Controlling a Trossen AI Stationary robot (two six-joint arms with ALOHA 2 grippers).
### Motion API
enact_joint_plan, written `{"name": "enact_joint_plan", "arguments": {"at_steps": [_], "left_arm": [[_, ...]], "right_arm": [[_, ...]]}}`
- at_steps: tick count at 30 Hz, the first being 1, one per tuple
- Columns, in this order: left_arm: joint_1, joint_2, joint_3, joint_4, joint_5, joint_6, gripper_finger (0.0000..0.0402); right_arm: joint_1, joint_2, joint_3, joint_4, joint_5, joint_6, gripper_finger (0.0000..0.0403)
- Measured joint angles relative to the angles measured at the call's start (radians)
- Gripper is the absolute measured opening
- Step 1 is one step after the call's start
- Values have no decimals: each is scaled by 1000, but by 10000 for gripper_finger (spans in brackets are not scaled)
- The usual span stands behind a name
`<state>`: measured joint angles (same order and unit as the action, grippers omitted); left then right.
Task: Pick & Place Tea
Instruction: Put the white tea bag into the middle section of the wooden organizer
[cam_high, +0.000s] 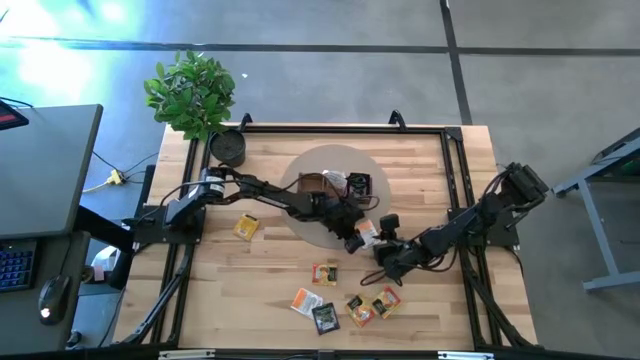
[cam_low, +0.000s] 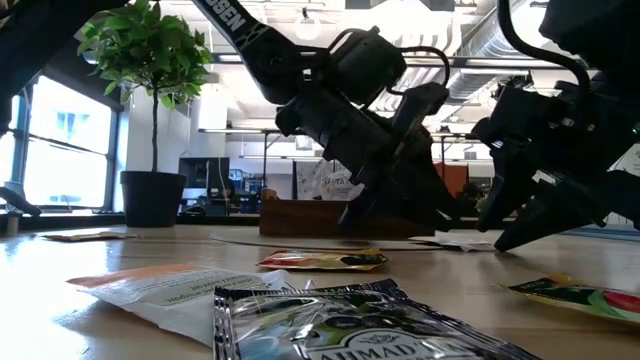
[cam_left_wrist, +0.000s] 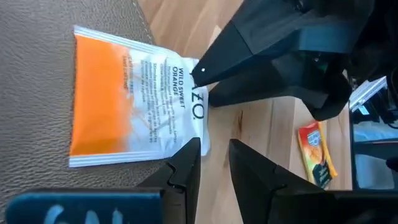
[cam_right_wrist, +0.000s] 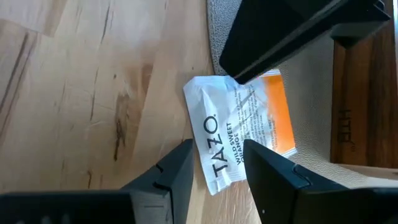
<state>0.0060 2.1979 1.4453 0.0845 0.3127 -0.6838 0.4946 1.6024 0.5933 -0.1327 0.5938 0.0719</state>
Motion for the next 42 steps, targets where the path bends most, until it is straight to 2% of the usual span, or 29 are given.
{"name": "enact_joint_plan", "arguments": {"at_steps": [6,11,13,20,28,32,37,42], "left_arm": [[17,0,63,-52,-55,47,83],[20,0,137,-196,-195,128,83],[20,0,147,-252,-247,139,83],[20,0,147,-322,-321,138,83],[19,0,147,-319,-309,128,83],[18,41,147,-285,-295,121,83],[21,49,148,-276,-197,102,83],[13,71,151,-226,-156,81,83]], "right_arm": [[0,0,0,-4,-12,60,138],[0,0,0,-5,-14,61,138],[0,0,0,-4,-15,60,138],[0,0,0,-5,-8,59,138],[1,0,0,-5,-7,59,138],[1,0,0,-5,-6,59,138],[1,0,0,-5,-5,59,138],[1,0,0,-8,2,41,138]]}}
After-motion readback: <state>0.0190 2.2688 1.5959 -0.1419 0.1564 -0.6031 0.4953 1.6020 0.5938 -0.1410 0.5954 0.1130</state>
